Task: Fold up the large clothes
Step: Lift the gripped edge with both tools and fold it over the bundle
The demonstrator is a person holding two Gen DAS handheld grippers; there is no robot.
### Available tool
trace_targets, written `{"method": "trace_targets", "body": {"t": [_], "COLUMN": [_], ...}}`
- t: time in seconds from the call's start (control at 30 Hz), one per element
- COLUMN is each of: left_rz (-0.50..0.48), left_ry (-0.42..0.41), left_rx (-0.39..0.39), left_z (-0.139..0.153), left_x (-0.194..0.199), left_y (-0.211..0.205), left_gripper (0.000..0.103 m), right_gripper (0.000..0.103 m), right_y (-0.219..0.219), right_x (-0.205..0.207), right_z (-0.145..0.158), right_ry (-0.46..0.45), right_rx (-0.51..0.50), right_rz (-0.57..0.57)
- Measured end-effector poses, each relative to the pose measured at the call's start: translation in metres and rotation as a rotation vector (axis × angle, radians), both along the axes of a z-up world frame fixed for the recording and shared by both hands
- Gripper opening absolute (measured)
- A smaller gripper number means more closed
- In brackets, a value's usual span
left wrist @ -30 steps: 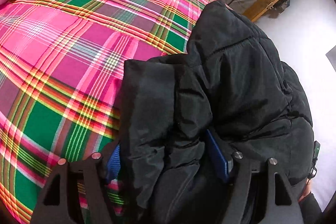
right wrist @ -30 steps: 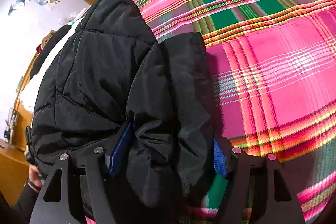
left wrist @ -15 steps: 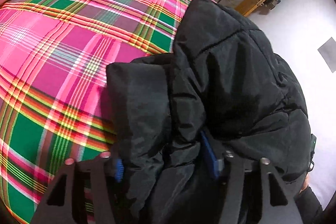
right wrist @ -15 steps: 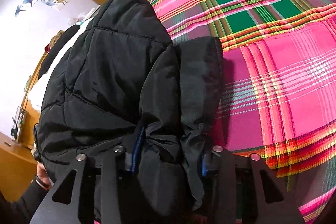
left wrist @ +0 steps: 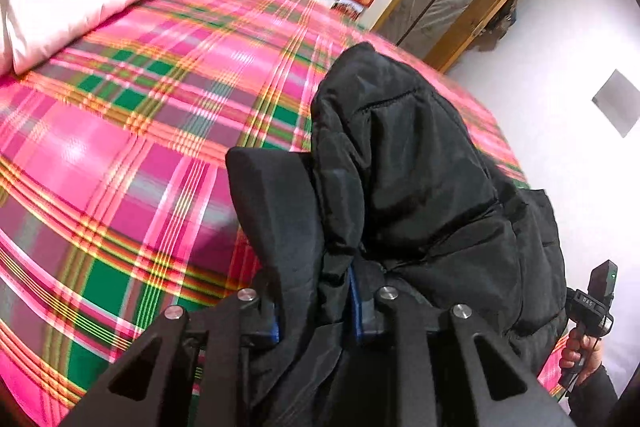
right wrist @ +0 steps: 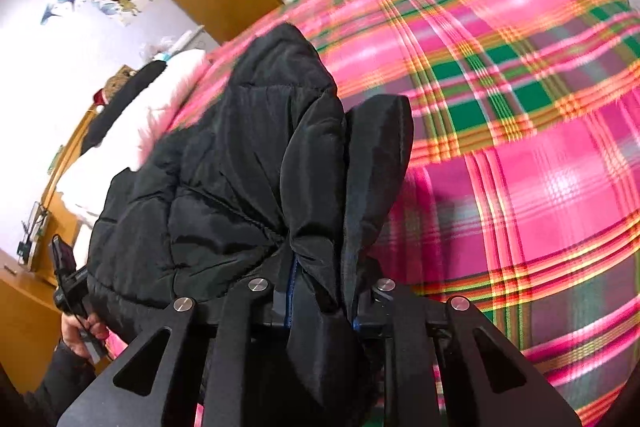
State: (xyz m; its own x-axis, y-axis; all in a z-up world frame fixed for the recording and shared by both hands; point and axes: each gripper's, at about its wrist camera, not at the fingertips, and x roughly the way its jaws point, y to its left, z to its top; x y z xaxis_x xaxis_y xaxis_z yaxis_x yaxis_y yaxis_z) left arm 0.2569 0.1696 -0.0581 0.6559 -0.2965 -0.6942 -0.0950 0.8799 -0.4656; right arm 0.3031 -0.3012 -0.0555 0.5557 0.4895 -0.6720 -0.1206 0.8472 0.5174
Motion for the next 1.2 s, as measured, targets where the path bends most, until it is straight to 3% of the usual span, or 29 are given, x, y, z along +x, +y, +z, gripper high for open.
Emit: {"method": "trace_targets", "body": {"t": [0.4, 0.57, 0.7, 0.87, 1.03, 1.13, 1.2], "left_rz": [0.0, 0.012, 0.021, 0.039, 0.065, 0.109, 0.132], "left_ry": [-0.123, -0.151, -0.154, -0.139, -0.018, 0.054, 0.053], "left_rx": [0.033, 0.071, 0.104, 0.121, 0.128, 0.088, 0.054], "left_z": [0.076, 0.094, 0.094, 0.067, -0.002, -0.044, -0.057], "left_x": [-0.013, -0.009, -0.003, 0.009, 0.023, 0.019, 0.014], "left_y": [0.039, 0.072, 0.102, 0.139, 0.159, 0.17, 0.175], "left_gripper": [0.024, 0.024, 0.024, 0.025, 0.026, 0.03, 0.033], "right_gripper": [0.018, 0.018, 0.019, 0.019, 0.021, 0.029, 0.039], "right_y": [0.037, 0.066, 0.099, 0.133, 0.156, 0.146, 0.143], "right_x": [-0.007, 0.008, 0.022, 0.033, 0.045, 0.044, 0.045], "right_z": [0.064, 0.068, 0.053, 0.019, -0.046, -0.076, -0.077], "right_ry": [-0.112, -0.124, -0.105, -0.061, 0.067, 0.128, 0.13], "right_rx": [0.04, 0.075, 0.09, 0.095, 0.039, 0.066, 0.068], "right_rz": [0.036, 0.05, 0.061, 0.071, 0.07, 0.039, 0.045]}}
